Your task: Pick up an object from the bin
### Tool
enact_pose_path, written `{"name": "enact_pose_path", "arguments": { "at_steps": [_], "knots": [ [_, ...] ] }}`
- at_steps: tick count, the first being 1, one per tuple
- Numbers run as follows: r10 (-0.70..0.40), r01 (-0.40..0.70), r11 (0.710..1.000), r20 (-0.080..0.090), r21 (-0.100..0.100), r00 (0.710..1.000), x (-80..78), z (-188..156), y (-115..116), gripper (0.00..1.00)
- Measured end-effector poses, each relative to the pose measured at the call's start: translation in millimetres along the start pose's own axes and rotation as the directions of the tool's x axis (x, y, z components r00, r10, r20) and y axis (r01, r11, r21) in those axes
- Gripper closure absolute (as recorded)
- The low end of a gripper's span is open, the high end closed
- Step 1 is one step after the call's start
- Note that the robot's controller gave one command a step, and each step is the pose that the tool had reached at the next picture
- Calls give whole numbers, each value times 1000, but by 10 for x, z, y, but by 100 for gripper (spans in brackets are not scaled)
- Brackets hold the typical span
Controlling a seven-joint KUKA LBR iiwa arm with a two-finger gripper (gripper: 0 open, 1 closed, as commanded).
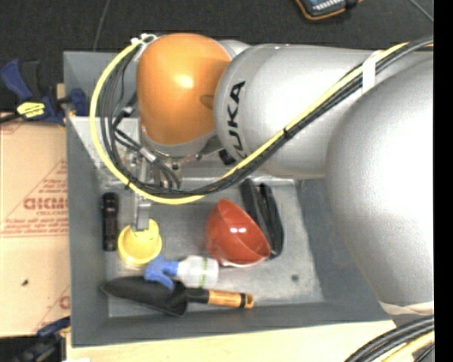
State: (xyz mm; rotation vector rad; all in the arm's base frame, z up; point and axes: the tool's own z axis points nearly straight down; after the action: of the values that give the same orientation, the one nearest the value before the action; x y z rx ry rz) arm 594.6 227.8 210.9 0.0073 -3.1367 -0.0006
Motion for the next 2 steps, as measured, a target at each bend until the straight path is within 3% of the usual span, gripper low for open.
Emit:
{"name": "enact_pose_path", "arguments": {
  "at_steps": [1, 2],
  "knots": [
    [5, -5, 1000, 8, -2, 1000, -21, -51, -14, 0],
    [-197, 197, 980, 14, 0, 980, 419, 1288, -643, 0]
  ]
}}
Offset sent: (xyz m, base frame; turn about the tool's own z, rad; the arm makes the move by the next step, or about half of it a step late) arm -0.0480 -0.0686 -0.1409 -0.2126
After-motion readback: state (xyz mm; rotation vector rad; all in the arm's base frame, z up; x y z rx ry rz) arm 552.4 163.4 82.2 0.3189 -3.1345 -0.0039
